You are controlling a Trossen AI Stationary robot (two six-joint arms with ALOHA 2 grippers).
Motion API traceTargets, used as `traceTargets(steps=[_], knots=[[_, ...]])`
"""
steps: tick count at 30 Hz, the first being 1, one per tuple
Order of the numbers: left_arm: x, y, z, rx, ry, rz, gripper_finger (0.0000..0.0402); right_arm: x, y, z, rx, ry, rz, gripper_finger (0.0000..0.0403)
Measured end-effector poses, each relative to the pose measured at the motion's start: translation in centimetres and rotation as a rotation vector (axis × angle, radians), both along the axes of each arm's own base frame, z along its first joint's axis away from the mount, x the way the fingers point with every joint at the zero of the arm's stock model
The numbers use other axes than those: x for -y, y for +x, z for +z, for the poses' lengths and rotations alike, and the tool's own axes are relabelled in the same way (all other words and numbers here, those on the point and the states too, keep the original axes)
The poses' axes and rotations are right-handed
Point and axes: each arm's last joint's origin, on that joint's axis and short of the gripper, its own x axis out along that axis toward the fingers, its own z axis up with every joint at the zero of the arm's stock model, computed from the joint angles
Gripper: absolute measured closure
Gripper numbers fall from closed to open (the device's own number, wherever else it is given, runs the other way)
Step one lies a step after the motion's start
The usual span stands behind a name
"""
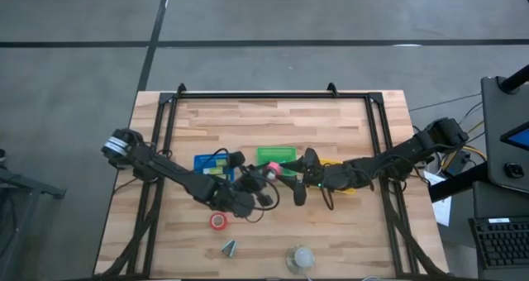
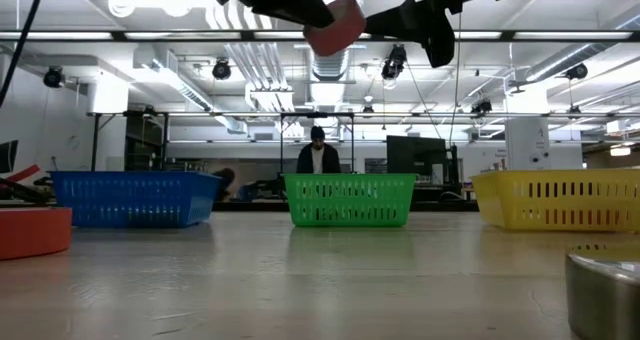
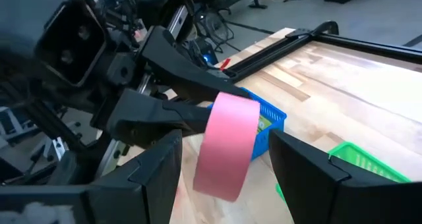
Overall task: Pick and place Stapler, Stapler remover, tape
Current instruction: Put the pink tape into the yellow bin
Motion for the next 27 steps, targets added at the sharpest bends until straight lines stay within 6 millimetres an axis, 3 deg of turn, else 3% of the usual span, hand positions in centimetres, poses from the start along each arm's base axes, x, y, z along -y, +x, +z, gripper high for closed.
traceTargets(steps=[7, 17, 27], knots=[[0.11, 0.22, 0.15, -0.006, 0.011, -0.008, 0.0349, -0.05, 0.01, -0.03, -0.006, -0.009, 0.020, 0.0198], [0.12, 0.30, 0.39, 0.005, 0.024, -0.006, 0.0346, 0.09, 0.05, -0.18, -0.024, -0.014, 0.042, 0.0302], [0.53, 0.22, 0.38, 0.003, 0.003, -0.050, 0.0280, 0.03, -0.04, -0.26, -0.053, -0.070, 0.069, 0.0292]])
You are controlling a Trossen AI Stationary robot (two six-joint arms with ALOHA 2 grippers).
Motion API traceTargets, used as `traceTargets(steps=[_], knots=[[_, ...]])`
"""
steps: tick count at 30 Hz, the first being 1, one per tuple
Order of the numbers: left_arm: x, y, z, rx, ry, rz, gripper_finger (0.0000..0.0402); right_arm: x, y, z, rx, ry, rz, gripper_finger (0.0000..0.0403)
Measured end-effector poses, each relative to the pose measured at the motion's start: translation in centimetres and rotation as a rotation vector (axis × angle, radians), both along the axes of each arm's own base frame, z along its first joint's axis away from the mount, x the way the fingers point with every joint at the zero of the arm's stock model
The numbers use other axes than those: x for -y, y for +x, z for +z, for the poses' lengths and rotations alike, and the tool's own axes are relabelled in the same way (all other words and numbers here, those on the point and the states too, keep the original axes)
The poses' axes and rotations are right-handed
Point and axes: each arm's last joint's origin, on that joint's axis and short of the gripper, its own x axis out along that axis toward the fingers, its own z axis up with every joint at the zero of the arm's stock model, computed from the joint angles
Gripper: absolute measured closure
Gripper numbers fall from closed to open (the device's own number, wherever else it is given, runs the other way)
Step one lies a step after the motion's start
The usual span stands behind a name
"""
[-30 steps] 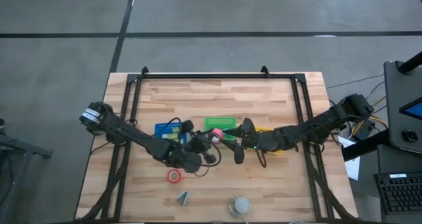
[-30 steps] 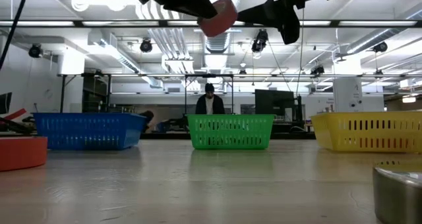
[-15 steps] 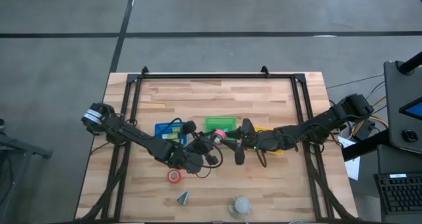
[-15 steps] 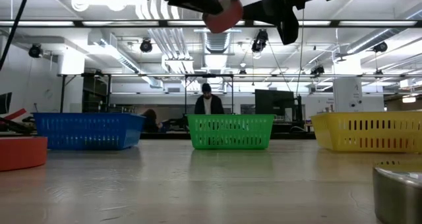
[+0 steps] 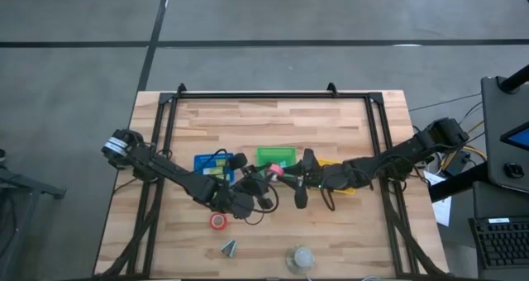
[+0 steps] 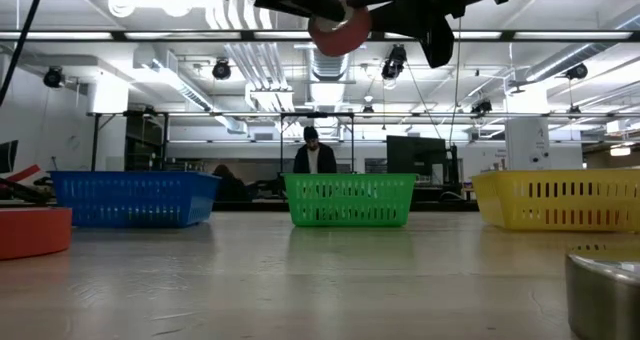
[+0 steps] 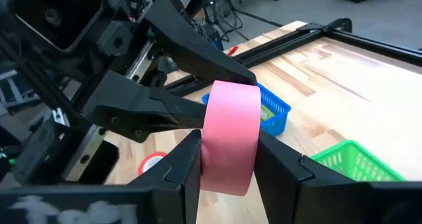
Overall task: Pick and place Stapler, Stapler remover, tape
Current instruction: Put the pink tape into the yellow bin
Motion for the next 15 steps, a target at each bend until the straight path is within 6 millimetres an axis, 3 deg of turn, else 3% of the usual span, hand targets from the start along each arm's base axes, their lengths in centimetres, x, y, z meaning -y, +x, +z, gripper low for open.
traceTargets(steps=[7, 15], knots=[[0.9, -0.3, 0.0, -0.006, 0.001, -0.037, 0.0241, 0.4, -1.2, 0.2, -0.101, -0.058, -0.009, 0.0295], [1.2, -0.6, -0.1, -0.026, 0.009, -0.045, 0.0237, 1.5, -5.0, 0.3, -0.353, -0.030, -0.067, 0.0295]])
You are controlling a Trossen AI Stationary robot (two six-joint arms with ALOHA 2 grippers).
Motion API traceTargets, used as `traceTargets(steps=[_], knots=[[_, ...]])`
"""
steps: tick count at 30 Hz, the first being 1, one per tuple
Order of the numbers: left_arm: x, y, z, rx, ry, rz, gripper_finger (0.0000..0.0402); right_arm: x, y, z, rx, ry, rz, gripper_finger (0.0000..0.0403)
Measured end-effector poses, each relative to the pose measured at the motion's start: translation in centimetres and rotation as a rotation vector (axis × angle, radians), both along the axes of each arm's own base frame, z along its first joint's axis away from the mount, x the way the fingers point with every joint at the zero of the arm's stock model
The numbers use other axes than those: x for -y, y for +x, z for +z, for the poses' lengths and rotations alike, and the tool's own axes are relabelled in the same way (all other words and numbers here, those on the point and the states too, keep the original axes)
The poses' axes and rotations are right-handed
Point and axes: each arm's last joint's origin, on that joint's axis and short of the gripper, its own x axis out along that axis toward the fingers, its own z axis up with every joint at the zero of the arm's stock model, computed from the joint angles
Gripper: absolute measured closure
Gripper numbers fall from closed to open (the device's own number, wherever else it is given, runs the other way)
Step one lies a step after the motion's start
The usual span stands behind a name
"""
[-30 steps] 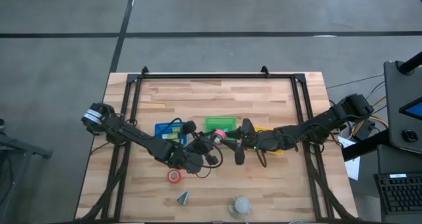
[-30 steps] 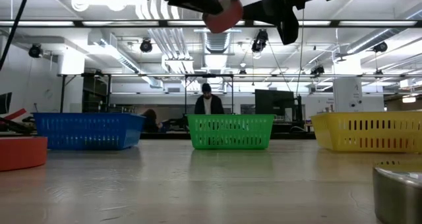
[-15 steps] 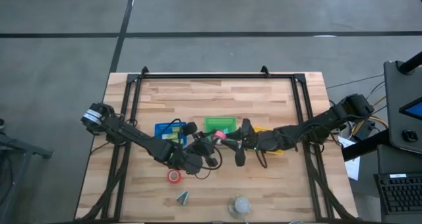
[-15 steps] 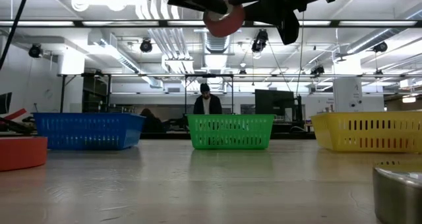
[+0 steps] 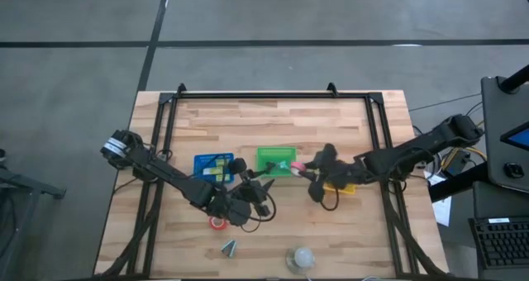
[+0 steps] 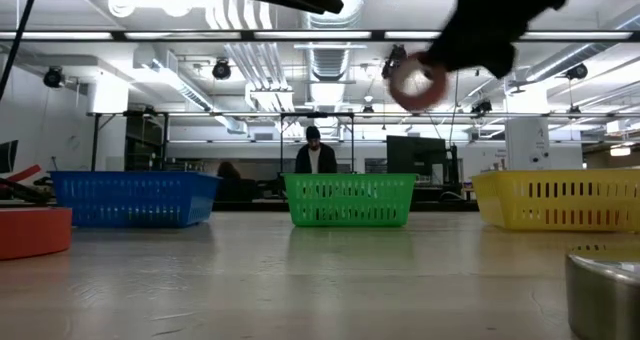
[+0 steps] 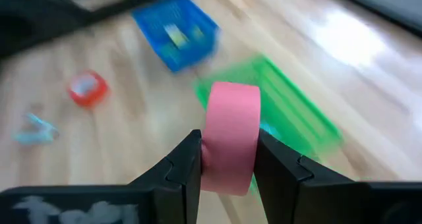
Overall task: Pick and place Stapler, Stapler remover, tape
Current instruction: Put the pink tape into the yellow bin
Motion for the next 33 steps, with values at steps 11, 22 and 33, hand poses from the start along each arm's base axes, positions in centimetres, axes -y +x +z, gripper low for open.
traceTargets(steps=[11, 22, 33], knots=[[-0.1, 0.0, 0.0, 0.003, -0.007, 0.007, 0.0237, 0.3, -3.6, -2.0, -0.246, 0.157, -0.280, 0.0290], [-0.2, -0.4, -0.7, -0.020, -0.052, 0.028, 0.0237, 0.5, -4.2, -4.0, -0.400, 0.152, -0.421, 0.0286], [-0.2, -0.5, -0.9, -0.023, -0.064, 0.034, 0.0237, 0.2, -3.4, -5.6, -0.459, 0.119, -0.436, 0.0253]])
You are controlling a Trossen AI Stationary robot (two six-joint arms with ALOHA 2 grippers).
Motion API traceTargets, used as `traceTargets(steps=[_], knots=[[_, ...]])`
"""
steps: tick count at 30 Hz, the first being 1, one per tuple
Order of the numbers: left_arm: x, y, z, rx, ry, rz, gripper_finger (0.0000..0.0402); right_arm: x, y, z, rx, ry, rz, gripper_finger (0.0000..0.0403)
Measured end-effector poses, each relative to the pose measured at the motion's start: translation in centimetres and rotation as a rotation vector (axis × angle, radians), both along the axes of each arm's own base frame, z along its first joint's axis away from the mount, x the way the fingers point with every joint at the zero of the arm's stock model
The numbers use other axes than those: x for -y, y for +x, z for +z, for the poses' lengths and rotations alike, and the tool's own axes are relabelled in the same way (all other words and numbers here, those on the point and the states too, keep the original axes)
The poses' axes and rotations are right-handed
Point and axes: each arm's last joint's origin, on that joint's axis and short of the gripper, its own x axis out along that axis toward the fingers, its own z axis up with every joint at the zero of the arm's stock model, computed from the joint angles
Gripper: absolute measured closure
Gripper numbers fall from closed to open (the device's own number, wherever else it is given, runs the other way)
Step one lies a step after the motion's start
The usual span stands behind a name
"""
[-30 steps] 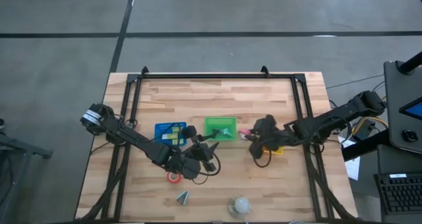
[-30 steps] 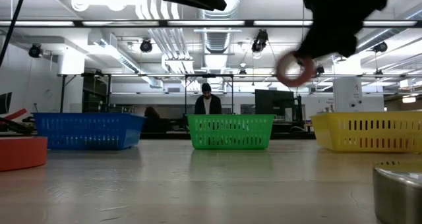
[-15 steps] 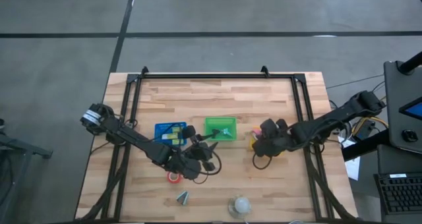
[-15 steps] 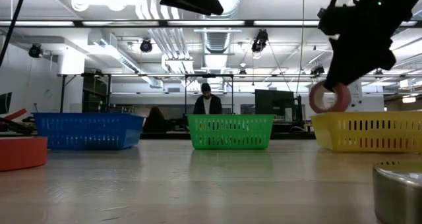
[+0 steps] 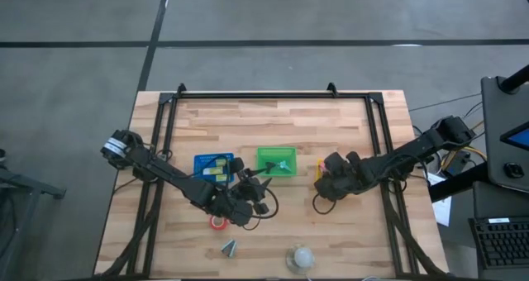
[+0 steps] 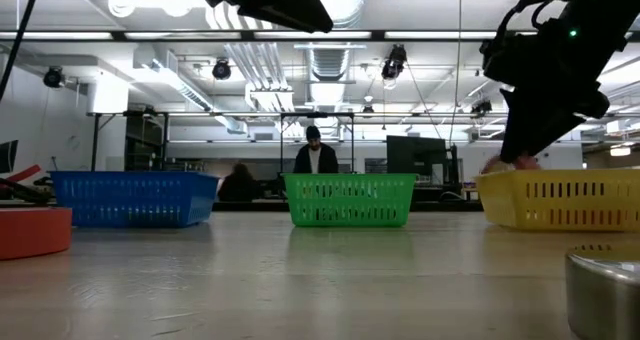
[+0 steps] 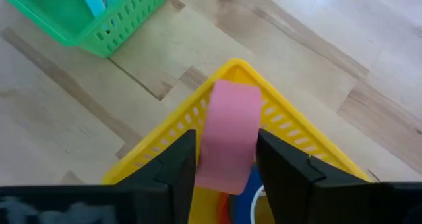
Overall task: Pick and place Stapler, Stapler remover, tape
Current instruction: Put the pink tape into the yellow bin, then put the orange tape into the yellow bin
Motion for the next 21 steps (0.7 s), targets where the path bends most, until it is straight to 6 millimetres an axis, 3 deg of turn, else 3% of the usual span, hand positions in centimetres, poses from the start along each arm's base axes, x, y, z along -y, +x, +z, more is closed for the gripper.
traceTargets(steps=[11, 21], knots=[[0.0, -0.2, -0.3, -0.030, 0.008, 0.001, 0.0237, 0.2, -0.3, 0.9, 0.031, -0.004, 0.023, 0.0155], [0.5, -0.6, -0.5, -0.043, 0.002, -0.009, 0.0237, 0.3, -0.8, 2.0, 0.094, -0.043, 0.040, 0.0131]])
